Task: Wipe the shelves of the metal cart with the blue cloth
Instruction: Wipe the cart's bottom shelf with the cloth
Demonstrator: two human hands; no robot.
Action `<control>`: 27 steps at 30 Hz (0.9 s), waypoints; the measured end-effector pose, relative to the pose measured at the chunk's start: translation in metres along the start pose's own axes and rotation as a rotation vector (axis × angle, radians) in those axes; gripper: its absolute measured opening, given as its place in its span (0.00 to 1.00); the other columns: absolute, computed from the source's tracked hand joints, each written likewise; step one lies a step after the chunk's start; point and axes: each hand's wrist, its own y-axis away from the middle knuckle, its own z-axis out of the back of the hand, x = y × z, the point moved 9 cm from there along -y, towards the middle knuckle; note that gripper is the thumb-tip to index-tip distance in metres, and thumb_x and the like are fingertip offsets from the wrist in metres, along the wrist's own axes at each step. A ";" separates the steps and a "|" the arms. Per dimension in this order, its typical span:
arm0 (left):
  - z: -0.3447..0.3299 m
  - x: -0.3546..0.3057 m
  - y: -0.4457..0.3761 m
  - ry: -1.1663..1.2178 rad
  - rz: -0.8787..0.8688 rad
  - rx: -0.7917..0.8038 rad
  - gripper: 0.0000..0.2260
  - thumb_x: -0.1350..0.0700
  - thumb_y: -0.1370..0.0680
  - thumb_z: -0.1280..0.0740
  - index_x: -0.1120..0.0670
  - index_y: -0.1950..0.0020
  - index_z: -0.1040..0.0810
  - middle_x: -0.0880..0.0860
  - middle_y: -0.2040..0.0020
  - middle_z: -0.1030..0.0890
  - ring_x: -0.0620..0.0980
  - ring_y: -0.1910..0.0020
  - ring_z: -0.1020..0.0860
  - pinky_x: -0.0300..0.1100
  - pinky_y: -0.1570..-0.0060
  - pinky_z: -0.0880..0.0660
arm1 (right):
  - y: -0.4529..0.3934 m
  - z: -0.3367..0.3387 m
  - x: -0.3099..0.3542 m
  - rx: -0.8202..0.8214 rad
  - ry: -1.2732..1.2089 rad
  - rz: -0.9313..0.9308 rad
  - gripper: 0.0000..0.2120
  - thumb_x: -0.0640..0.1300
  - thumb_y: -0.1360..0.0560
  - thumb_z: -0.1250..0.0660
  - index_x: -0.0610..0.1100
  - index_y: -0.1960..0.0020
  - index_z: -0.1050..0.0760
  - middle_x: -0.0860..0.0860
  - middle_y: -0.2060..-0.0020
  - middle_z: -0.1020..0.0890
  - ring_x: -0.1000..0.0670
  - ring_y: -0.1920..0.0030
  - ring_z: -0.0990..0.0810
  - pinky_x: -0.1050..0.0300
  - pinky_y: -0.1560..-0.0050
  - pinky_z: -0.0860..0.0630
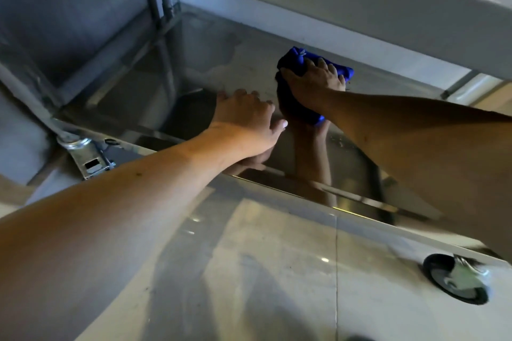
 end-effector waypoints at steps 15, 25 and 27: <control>-0.022 0.002 0.005 0.053 0.160 0.231 0.25 0.43 0.20 0.45 0.47 0.23 0.38 0.54 0.20 0.44 0.61 0.22 0.46 0.64 0.26 0.50 | 0.167 0.010 -0.020 0.064 0.013 0.124 0.36 0.72 0.24 0.51 0.56 0.21 0.41 0.50 0.22 0.39 0.44 0.23 0.42 0.39 0.24 0.46; -0.009 0.008 0.016 0.199 0.175 0.131 0.25 0.42 0.20 0.41 0.43 0.23 0.38 0.52 0.20 0.42 0.59 0.22 0.45 0.60 0.26 0.46 | 0.223 0.015 -0.043 0.090 0.020 0.124 0.36 0.74 0.25 0.56 0.58 0.22 0.43 0.49 0.20 0.42 0.42 0.21 0.47 0.38 0.24 0.53; -0.012 -0.006 0.008 0.156 0.136 0.149 0.24 0.45 0.20 0.40 0.43 0.23 0.37 0.51 0.21 0.41 0.59 0.22 0.46 0.61 0.26 0.47 | 0.198 0.012 -0.051 0.085 0.013 0.101 0.38 0.75 0.26 0.56 0.58 0.21 0.43 0.49 0.20 0.43 0.43 0.21 0.46 0.38 0.23 0.50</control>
